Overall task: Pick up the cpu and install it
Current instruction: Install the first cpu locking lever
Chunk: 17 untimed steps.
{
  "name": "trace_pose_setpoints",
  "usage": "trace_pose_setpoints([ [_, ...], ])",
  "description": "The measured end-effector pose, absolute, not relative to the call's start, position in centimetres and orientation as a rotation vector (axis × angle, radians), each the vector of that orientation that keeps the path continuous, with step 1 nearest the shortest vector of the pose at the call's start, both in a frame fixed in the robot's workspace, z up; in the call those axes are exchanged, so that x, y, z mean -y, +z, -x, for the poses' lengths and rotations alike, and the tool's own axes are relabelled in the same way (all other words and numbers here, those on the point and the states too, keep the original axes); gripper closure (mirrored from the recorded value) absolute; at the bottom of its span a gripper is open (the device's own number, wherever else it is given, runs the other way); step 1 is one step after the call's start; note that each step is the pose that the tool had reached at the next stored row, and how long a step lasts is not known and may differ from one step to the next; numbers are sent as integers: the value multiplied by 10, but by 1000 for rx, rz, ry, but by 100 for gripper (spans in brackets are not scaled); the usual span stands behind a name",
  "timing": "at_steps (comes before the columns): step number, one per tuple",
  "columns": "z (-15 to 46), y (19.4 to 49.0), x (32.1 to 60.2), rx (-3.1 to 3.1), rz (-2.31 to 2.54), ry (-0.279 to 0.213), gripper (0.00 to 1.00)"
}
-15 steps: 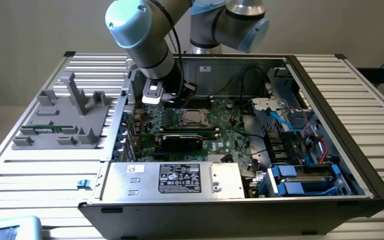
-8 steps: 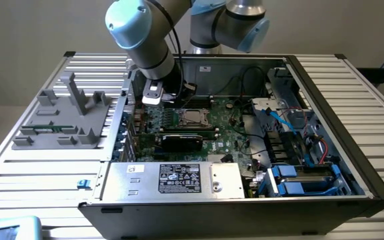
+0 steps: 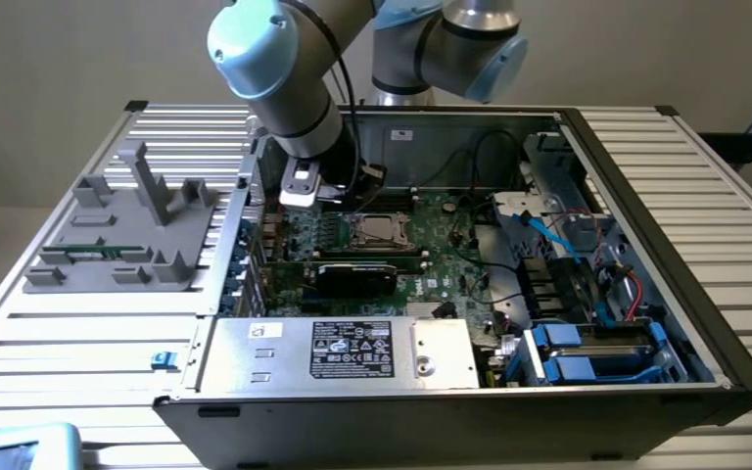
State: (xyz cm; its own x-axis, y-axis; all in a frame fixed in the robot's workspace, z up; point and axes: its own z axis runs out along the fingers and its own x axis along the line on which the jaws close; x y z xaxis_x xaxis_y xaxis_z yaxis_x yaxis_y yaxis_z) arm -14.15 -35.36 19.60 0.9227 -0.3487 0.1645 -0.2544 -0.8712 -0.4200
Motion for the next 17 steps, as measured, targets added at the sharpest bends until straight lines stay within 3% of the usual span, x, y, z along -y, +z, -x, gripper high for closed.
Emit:
trace_pose_setpoints([
  [17, 136, 191, 353, -438, 2684, -334, 89],
])
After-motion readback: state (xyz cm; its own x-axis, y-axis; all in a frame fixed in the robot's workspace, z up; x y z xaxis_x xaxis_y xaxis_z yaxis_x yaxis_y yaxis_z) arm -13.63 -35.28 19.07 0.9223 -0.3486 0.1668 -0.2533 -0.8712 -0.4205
